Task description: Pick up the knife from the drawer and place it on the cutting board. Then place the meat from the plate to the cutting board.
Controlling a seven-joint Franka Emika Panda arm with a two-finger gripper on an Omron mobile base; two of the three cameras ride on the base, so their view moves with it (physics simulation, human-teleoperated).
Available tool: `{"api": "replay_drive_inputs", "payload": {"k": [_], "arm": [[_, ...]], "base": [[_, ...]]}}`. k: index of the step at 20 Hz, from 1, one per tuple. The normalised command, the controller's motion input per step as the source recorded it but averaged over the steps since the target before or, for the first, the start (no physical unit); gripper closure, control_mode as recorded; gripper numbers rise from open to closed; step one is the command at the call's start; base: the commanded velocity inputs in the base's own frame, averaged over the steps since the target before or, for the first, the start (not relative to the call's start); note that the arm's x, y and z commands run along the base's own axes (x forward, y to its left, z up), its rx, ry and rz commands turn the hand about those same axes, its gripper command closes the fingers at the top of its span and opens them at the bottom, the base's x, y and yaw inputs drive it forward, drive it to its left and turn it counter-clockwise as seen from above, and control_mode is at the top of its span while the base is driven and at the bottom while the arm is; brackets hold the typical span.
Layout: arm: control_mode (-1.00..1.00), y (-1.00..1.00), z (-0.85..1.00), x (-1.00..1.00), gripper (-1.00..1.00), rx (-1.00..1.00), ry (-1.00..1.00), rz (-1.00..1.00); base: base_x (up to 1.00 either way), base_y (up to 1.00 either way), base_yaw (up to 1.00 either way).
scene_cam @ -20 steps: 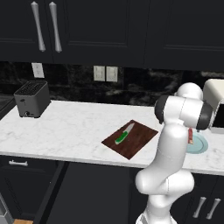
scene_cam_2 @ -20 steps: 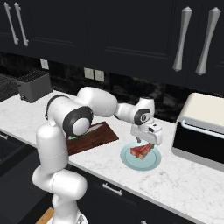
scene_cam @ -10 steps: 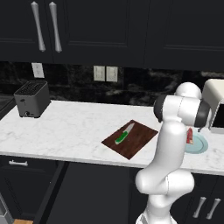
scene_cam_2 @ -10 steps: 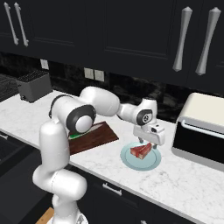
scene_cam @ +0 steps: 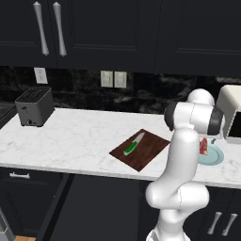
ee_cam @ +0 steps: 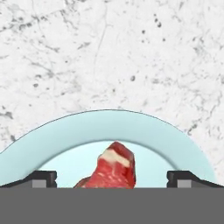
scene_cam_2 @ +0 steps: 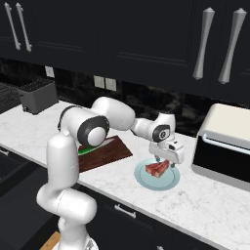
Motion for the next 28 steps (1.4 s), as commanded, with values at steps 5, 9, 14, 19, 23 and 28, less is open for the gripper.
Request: {"api": "replay_drive_inputs", "payload": {"k": [5, 9, 14, 19, 23, 28], "arm": [[-1.0, 0.01, -0.16, 0.06, -1.0, 0.0, 0.0, 0.0], [-1.0, 0.02, -0.2, 0.08, -1.0, 0.0, 0.0, 0.0], [-1.0, 0.08, -0.18, -0.06, -1.0, 0.0, 0.0, 0.0], [-1.0, 0.23, 0.0, -0.51, -1.0, 0.0, -0.06, 0.0], [-1.0, 0.29, 0.0, -0.56, -1.0, 0.0, -0.08, 0.0], [-1.0, 0.39, -0.01, -0.22, -1.0, 0.0, -0.02, 0.0]], "base": [[0.0, 0.0, 0.0], [0.0, 0.0, 0.0], [0.0, 0.0, 0.0], [0.0, 0.0, 0.0], [0.0, 0.0, 0.0], [0.0, 0.0, 0.0]]}}
